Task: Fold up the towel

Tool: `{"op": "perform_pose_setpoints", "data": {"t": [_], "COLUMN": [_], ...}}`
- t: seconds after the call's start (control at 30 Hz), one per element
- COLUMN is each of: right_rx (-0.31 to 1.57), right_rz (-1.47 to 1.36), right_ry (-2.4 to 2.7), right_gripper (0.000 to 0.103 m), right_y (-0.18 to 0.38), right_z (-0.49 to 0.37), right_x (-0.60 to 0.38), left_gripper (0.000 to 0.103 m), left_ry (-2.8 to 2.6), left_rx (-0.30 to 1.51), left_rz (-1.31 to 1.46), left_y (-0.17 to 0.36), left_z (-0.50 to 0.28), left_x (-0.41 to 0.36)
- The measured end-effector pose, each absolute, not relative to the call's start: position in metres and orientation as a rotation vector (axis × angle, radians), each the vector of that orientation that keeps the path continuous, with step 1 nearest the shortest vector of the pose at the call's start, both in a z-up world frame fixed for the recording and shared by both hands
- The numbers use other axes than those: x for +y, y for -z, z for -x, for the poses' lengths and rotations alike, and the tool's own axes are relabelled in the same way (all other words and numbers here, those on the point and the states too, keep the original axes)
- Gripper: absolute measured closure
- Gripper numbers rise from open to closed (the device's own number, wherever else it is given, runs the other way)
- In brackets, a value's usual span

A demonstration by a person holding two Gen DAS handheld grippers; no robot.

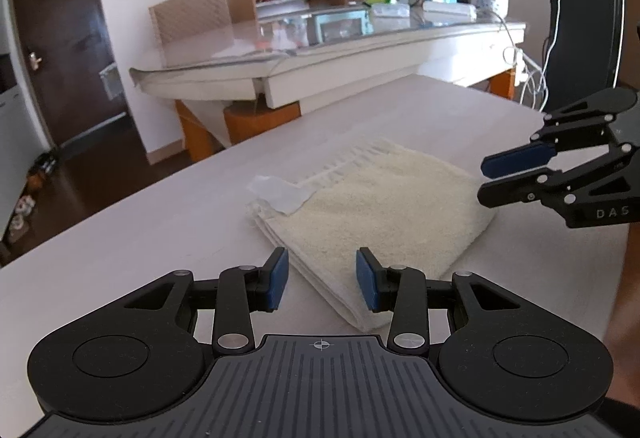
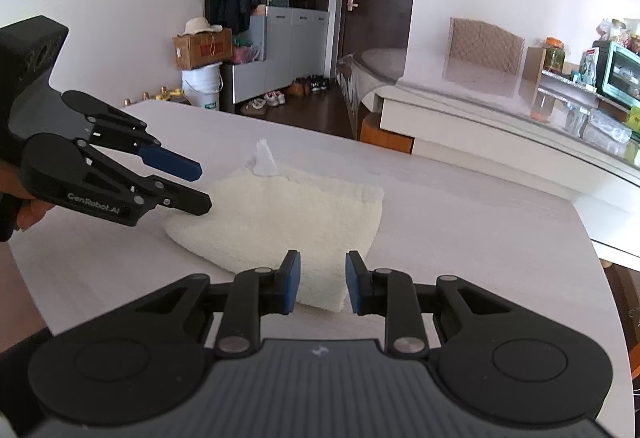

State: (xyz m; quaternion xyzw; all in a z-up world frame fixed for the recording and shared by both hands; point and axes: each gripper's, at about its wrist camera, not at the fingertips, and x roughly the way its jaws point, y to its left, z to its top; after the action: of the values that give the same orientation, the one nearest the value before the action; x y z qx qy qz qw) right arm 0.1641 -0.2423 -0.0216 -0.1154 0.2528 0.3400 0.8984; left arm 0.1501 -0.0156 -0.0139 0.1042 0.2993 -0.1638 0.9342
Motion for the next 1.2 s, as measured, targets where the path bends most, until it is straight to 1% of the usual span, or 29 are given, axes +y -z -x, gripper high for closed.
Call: {"op": "perform_pose_setpoints", "data": {"t": [0.2,0.33,0.4,0.47,0.5,0.53,0.57,0.6,0.67,0.7,0.77,0.8,0.83,0.87,0.9,0.93,1.0,1.07,1.2], "right_rx": [0.562,0.562,0.558,0.566,0.573,0.578,0.580,0.584,0.586,0.583,0.577,0.573,0.569,0.565,0.561,0.556,0.548,0.540,0.532], "right_rz": [0.238,0.167,0.163,0.148,0.141,0.135,0.132,0.133,0.136,0.136,0.133,0.122,0.108,0.093,0.078,0.067,0.059,0.060,0.052], "right_ry": [-0.737,-0.722,-0.705,-0.682,-0.669,-0.656,-0.643,-0.629,-0.608,-0.600,-0.585,-0.580,-0.576,-0.573,-0.573,-0.574,-0.573,-0.569,-0.555], "right_gripper": [0.075,0.075,0.075,0.074,0.074,0.071,0.066,0.065,0.056,0.053,0.043,0.041,0.037,0.032,0.030,0.025,0.022,0.012,0.008], "right_y": [0.031,0.020,0.013,0.009,0.008,0.006,0.005,0.004,0.001,-0.001,-0.006,-0.008,-0.010,-0.012,-0.014,-0.016,-0.018,-0.021,-0.026], "right_z": [-0.163,-0.165,-0.164,-0.165,-0.165,-0.164,-0.164,-0.163,-0.160,-0.158,-0.152,-0.149,-0.147,-0.144,-0.142,-0.140,-0.135,-0.131,-0.123], "right_x": [-0.238,-0.247,-0.251,-0.256,-0.257,-0.259,-0.260,-0.260,-0.261,-0.261,-0.261,-0.262,-0.263,-0.264,-0.266,-0.267,-0.268,-0.268,-0.272], "left_gripper": [0.062,0.062,0.058,0.045,0.043,0.042,0.041,0.040,0.034,0.033,0.028,0.026,0.023,0.020,0.019,0.016,0.013,0.010,0.009], "left_ry": [0.357,0.337,0.328,0.317,0.309,0.308,0.306,0.306,0.306,0.304,0.301,0.300,0.297,0.293,0.292,0.288,0.285,0.280,0.264], "left_rx": [0.637,0.638,0.637,0.627,0.622,0.621,0.621,0.620,0.613,0.611,0.606,0.604,0.602,0.599,0.599,0.597,0.590,0.584,0.581], "left_rz": [-0.200,-0.178,-0.188,-0.192,-0.190,-0.187,-0.184,-0.182,-0.176,-0.175,-0.175,-0.174,-0.174,-0.173,-0.172,-0.170,-0.165,-0.158,-0.150], "left_y": [0.022,0.018,0.016,0.013,0.012,0.010,0.009,0.009,0.005,0.004,0.001,0.000,-0.001,-0.003,-0.003,-0.005,-0.007,-0.009,-0.010], "left_z": [-0.146,-0.145,-0.143,-0.137,-0.134,-0.132,-0.129,-0.128,-0.121,-0.117,-0.110,-0.109,-0.105,-0.102,-0.100,-0.097,-0.091,-0.085,-0.079], "left_x": [-0.023,-0.020,-0.021,-0.023,-0.024,-0.024,-0.025,-0.026,-0.027,-0.028,-0.028,-0.028,-0.029,-0.029,-0.030,-0.030,-0.031,-0.032,-0.034]}}
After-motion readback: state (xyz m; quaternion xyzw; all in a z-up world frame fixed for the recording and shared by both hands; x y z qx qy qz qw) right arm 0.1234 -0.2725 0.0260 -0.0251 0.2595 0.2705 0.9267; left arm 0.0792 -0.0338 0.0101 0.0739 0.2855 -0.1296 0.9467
